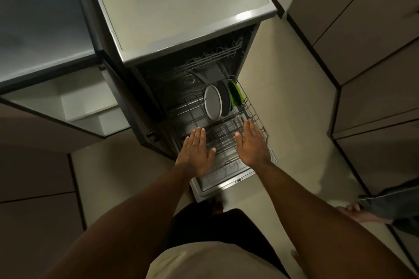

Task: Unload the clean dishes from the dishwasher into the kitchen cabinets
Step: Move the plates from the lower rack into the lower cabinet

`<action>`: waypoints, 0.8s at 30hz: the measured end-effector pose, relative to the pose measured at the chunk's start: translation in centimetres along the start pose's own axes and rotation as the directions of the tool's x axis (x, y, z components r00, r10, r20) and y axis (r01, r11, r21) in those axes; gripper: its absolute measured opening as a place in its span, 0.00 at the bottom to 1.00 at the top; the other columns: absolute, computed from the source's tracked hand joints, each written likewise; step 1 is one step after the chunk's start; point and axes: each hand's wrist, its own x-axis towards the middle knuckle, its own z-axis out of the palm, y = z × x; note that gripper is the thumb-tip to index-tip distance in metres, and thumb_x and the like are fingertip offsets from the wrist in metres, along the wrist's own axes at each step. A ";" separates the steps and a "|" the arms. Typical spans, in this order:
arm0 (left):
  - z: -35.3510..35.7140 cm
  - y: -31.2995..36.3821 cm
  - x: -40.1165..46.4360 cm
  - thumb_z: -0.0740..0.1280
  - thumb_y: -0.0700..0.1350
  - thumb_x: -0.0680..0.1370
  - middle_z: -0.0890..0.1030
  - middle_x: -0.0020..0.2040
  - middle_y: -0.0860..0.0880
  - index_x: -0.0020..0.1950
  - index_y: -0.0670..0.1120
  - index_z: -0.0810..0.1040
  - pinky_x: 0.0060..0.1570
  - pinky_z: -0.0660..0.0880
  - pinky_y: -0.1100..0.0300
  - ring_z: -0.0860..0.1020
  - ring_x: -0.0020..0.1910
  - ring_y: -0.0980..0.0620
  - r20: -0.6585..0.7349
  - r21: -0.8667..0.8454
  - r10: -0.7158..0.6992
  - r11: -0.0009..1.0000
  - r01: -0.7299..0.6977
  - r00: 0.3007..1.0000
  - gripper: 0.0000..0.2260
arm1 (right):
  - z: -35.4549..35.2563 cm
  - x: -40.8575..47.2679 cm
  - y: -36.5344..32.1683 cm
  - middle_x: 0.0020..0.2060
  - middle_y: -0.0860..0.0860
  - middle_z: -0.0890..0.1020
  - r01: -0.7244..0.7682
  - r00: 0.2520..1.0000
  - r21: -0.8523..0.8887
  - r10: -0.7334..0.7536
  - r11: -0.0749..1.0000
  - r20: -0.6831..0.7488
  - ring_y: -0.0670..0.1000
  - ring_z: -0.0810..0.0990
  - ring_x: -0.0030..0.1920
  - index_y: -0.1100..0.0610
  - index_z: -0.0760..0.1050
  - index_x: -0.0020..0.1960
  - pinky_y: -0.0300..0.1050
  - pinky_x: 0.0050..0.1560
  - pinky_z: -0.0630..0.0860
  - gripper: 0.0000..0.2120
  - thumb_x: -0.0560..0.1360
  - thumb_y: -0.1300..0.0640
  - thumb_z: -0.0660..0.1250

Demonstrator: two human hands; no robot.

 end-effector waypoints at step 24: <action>5.9 -1.1 19.3 0.48 0.59 0.83 0.39 0.80 0.45 0.80 0.43 0.37 0.76 0.38 0.54 0.38 0.79 0.50 0.062 -0.105 -0.147 0.983 0.153 0.987 0.33 | 8.7 21.0 9.1 0.75 0.59 0.63 -0.117 0.988 0.164 0.098 0.979 0.117 0.60 0.62 0.74 0.60 0.57 0.78 0.56 0.71 0.65 0.26 0.83 0.50 0.53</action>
